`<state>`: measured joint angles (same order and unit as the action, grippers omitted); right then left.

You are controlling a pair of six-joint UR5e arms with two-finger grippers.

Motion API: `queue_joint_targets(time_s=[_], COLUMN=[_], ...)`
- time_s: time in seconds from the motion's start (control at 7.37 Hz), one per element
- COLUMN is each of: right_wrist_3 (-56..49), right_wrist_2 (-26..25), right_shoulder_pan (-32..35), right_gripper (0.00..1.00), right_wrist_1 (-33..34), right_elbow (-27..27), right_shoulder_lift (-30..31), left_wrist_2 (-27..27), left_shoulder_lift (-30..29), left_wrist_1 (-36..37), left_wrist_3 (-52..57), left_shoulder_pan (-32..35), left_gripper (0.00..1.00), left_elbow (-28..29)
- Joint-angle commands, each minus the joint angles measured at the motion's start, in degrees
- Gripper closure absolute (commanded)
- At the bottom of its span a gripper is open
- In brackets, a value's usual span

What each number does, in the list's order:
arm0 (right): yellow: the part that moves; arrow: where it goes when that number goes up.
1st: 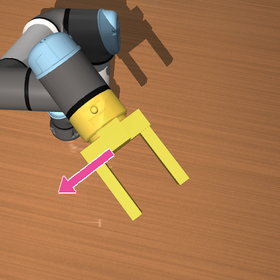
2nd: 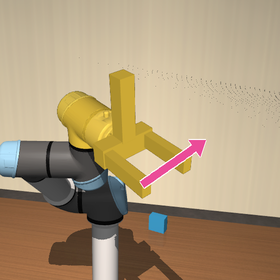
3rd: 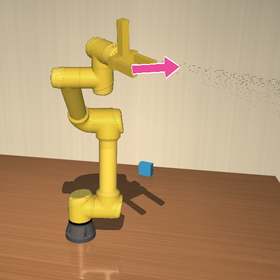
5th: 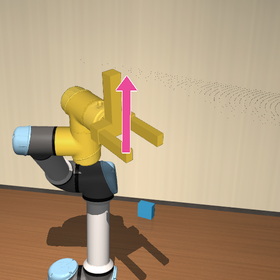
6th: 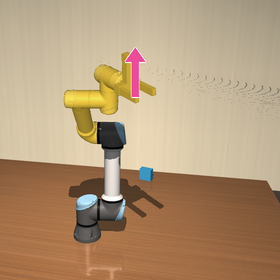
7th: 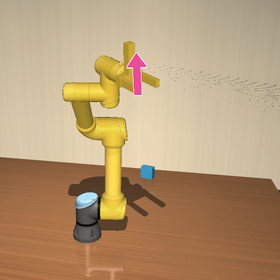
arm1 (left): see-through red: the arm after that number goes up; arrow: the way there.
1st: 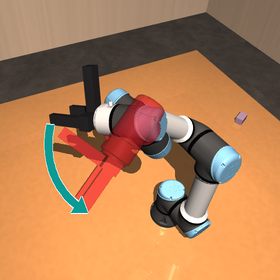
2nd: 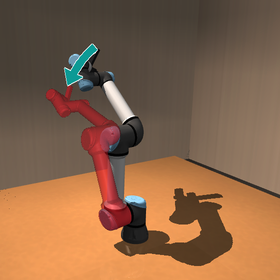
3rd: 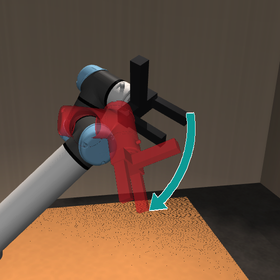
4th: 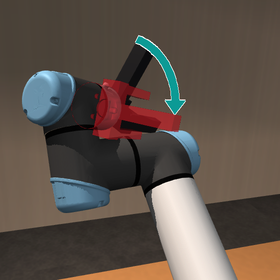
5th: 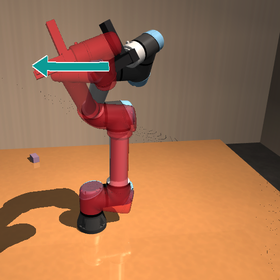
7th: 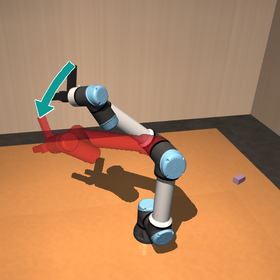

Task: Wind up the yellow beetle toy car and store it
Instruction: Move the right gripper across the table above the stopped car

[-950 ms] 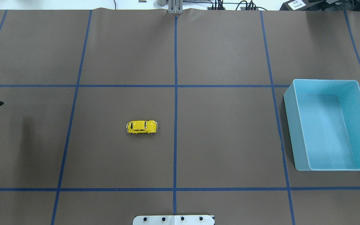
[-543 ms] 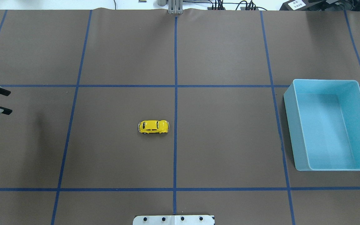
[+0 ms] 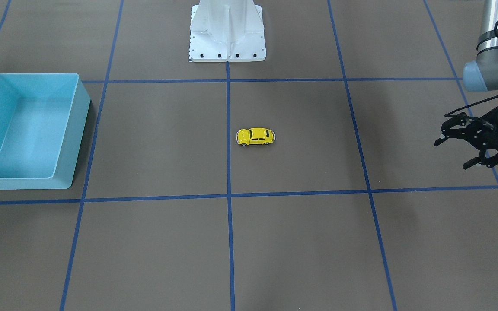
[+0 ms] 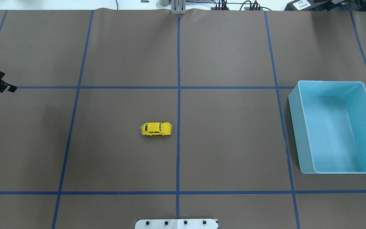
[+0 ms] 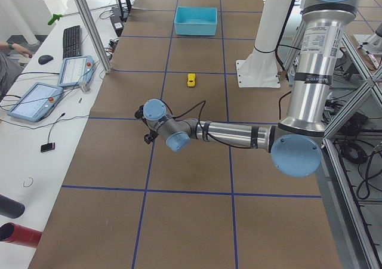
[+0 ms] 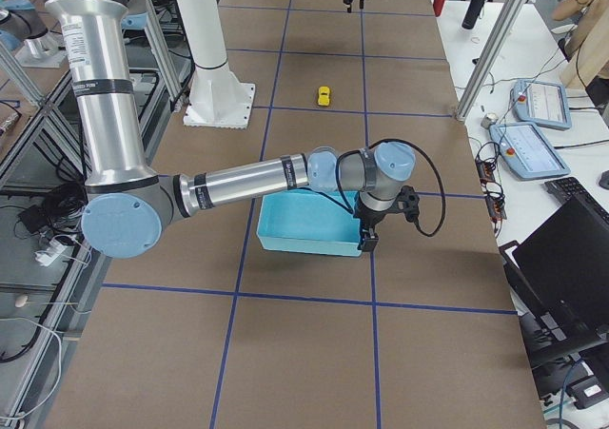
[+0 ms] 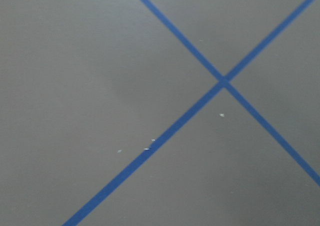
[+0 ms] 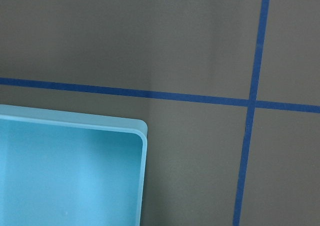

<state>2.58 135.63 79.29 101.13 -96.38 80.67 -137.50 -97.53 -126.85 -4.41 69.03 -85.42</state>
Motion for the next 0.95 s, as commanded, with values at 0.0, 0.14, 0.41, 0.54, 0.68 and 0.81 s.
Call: queue_joint_targets(time_s=[0.0, 0.14, 0.41, 0.54, 0.68, 0.81], right_wrist_3=[0.1, -0.6, -0.7, -0.6, -0.1, 0.1], right_wrist_2=[-4.0, -4.7, -9.6, -18.6, -20.0, -16.0], right_shoulder_pan=[-6.2, -9.8, -19.8, -26.4, -28.3, -29.2], right_gripper=[0.01, 0.01, 0.01, 0.01, 0.01, 0.01], right_wrist_1=[0.2, 0.0, 0.2, 0.6, 5.3, 6.6], right_elbow=[-1.7, -2.8, -3.0, -3.2, -6.5, -6.5], right_shoulder_lift=[-6.5, -8.8, -15.8, -15.9, -17.1, -20.5], left_wrist_2=[4.7, 4.7, 4.4, 4.5, 4.3, 4.1], left_shoulder_lift=[-0.8, -0.9, -0.6, -0.3, 0.1, 0.9], left_wrist_1=[13.9, 20.7, 32.2, 35.3, 36.8, 36.9], left_wrist_3=[-0.2, -0.2, -0.2, -0.6, -3.7, -4.0], left_shoulder_pan=[4.5, 7.7, 12.1, 13.9, 15.6, 16.9], left_gripper=[0.0, 0.0, 0.0, 0.0, 0.0, 0.0], left_elbow=[-2.1, -2.6, -5.4, -5.0, -4.2, -3.4])
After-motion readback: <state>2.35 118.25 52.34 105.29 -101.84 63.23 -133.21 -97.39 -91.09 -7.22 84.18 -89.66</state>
